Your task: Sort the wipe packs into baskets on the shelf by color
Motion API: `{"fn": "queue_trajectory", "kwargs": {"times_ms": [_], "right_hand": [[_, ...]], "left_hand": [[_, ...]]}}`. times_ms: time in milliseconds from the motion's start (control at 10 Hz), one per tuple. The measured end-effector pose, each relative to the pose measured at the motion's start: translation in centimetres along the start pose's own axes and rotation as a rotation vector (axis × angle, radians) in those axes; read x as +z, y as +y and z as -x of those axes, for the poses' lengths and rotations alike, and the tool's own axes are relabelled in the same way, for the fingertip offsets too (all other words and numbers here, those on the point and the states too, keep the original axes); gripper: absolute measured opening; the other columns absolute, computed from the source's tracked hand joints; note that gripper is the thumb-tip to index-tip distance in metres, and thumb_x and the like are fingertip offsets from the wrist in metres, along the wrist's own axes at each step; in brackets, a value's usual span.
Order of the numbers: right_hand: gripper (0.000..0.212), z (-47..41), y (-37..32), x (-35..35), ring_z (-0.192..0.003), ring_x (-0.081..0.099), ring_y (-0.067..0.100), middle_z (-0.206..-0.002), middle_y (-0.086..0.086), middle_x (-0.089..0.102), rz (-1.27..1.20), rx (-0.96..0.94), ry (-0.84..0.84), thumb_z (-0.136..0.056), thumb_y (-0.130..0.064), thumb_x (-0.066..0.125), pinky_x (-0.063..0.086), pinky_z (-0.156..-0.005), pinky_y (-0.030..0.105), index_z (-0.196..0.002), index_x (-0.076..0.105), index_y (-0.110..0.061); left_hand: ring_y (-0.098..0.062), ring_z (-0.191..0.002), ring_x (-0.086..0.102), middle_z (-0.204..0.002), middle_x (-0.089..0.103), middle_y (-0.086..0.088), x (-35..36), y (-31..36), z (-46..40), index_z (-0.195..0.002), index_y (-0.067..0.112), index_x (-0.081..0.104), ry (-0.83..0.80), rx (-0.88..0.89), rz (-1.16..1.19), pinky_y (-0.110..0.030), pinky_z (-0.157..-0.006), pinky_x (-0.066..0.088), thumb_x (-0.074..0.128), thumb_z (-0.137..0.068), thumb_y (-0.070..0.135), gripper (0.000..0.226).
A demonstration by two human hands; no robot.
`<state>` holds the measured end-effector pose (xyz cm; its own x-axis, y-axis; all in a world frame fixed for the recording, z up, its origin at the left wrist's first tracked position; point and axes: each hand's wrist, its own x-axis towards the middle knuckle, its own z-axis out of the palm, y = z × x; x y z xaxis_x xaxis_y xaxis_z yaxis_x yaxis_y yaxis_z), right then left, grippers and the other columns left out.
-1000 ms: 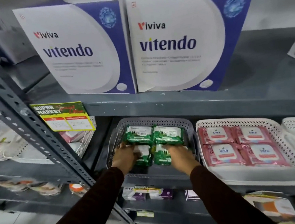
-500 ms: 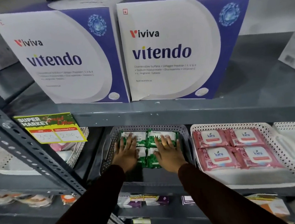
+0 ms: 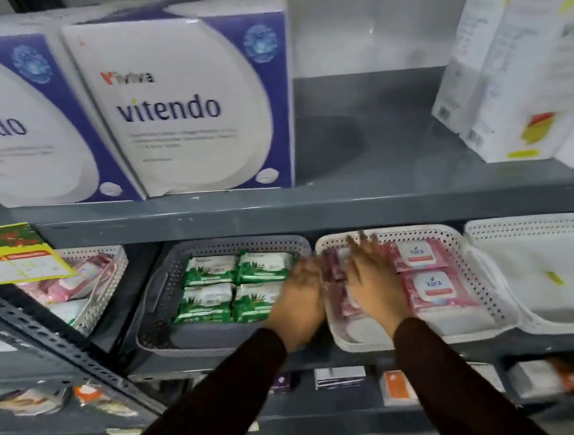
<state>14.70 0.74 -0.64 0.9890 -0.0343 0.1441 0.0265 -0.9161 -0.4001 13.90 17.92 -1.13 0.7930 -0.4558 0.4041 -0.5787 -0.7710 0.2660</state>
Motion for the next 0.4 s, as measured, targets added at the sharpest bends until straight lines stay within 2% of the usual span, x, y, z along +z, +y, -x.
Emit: {"fn": "queue_trajectory", "kwargs": {"times_ms": [100, 200, 300, 400], "right_hand": [[0.058, 2.9, 8.0, -3.0, -0.154, 0.009, 0.031, -0.166, 0.01, 0.014, 0.178, 0.237, -0.112, -0.102, -0.041, 0.031, 0.012, -0.121, 0.057, -0.157, 0.02, -0.026], [0.056, 5.5, 13.0, -4.0, -0.148, 0.028, 0.033, -0.164, 0.014, 0.021, 0.167, 0.231, -0.316, -0.099, -0.026, 0.04, 0.03, -0.117, 0.05, -0.154, 0.028, -0.022], [0.068, 5.0, 14.4, -4.8, -0.151, 0.02, 0.035, -0.166, 0.015, 0.008, 0.074, 0.206, -0.391, -0.094, -0.007, 0.044, 0.027, -0.119, 0.047, -0.156, 0.022, -0.022], [0.069, 6.0, 14.1, -5.2, -0.152, 0.007, 0.038, -0.166, 0.018, 0.003, 0.093, 0.157, -0.396, -0.097, -0.014, 0.044, 0.016, -0.122, 0.048, -0.158, 0.013, -0.019]], "left_hand": [[-0.037, -0.132, 0.041, -0.148, 0.036, -0.025, 4.4, 6.1, -1.4, -0.142, -0.003, 0.036, -0.347, -0.149, 0.013, -0.044, -0.107, 0.034, 0.036, -0.094, 0.015, 0.052], [-0.048, -0.136, 0.028, -0.151, 0.025, -0.031, 7.6, 9.3, -2.1, -0.14, -0.003, 0.038, -0.596, -0.169, -0.217, -0.052, -0.109, 0.029, 0.038, -0.094, 0.014, 0.049], [-0.044, -0.142, 0.018, -0.153, 0.021, -0.031, 7.8, 10.6, -3.3, -0.137, 0.002, 0.046, -0.619, -0.124, -0.313, -0.054, -0.114, 0.019, 0.036, -0.1, 0.013, 0.04], [-0.041, -0.142, 0.02, -0.153, 0.026, -0.026, 7.8, 10.7, -2.7, -0.138, 0.006, 0.045, -0.607, -0.138, -0.287, -0.049, -0.115, 0.019, 0.03, -0.103, 0.022, 0.041]]}}
